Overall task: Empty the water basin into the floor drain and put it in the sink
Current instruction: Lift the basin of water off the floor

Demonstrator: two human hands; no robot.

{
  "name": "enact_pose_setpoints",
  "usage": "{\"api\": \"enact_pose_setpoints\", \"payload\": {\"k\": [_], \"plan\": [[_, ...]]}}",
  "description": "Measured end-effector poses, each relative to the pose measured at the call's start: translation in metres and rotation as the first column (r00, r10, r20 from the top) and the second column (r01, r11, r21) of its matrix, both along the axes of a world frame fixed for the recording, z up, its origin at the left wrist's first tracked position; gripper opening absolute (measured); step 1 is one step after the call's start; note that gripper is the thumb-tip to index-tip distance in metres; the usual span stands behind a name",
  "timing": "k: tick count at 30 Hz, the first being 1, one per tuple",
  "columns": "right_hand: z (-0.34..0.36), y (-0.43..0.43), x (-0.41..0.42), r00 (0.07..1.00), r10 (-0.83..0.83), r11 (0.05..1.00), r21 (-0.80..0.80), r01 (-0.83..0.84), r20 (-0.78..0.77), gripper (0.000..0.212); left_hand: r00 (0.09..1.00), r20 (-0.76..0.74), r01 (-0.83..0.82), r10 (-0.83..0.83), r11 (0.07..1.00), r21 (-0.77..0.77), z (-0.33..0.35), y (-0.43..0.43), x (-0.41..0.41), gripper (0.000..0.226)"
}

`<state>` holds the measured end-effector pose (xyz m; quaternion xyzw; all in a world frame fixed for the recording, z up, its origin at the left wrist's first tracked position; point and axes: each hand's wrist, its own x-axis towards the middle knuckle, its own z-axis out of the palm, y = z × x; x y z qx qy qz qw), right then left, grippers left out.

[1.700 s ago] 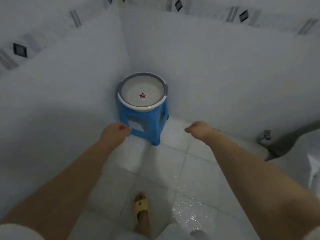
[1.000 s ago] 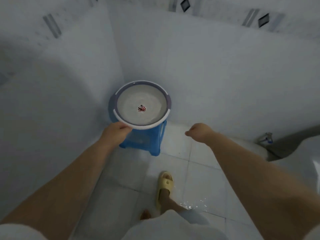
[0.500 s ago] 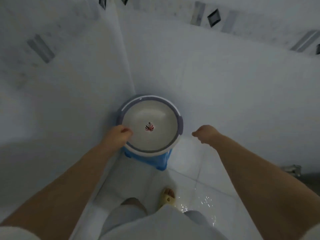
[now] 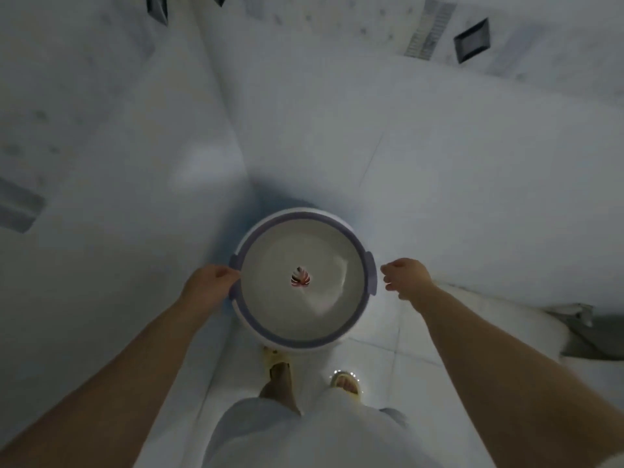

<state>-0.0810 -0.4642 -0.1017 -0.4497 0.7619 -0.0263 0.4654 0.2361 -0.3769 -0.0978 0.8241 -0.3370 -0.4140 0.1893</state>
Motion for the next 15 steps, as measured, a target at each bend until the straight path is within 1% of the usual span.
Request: {"api": "enact_pose_setpoints", "payload": {"k": [2, 5, 8, 10, 12, 13, 15], "plan": [[-0.006, -0.005, 0.008, 0.999, 0.015, 1.0, 0.011, -0.014, -0.036, 0.025, 1.0, -0.007, -0.012, 0.012, 0.999, 0.036, -0.011, -0.01, 0.009, 0.019], [-0.016, -0.015, 0.022, 0.994, 0.093, 0.994, 0.058, -0.09, -0.051, 0.02, 1.0, -0.004, 0.0, 0.0, 0.994, 0.108, -0.03, -0.024, 0.022, 0.025], [-0.025, -0.018, 0.028, 0.983, 0.163, 0.981, 0.125, -0.151, -0.088, 0.017, 1.0, -0.009, 0.027, -0.026, 0.983, 0.183, -0.046, -0.032, 0.025, 0.017], [-0.034, -0.018, 0.026, 0.985, 0.138, 0.984, 0.13, -0.124, -0.101, 0.021, 0.999, -0.029, 0.028, -0.022, 0.976, 0.215, -0.056, -0.035, 0.025, 0.019], [-0.048, -0.02, 0.022, 0.99, 0.077, 0.992, 0.109, -0.065, -0.114, 0.026, 0.999, -0.044, 0.032, -0.023, 0.973, 0.229, -0.069, -0.038, 0.026, 0.027], [-0.054, -0.021, 0.02, 0.993, 0.033, 0.996, 0.091, -0.023, -0.112, 0.031, 0.998, -0.053, 0.042, -0.03, 0.972, 0.229, -0.074, -0.04, 0.027, 0.03], [-0.063, -0.027, 0.019, 0.995, -0.042, 0.997, 0.068, 0.048, -0.094, 0.046, 0.998, -0.06, 0.02, -0.006, 0.973, 0.232, -0.085, -0.041, 0.027, 0.029]]}}
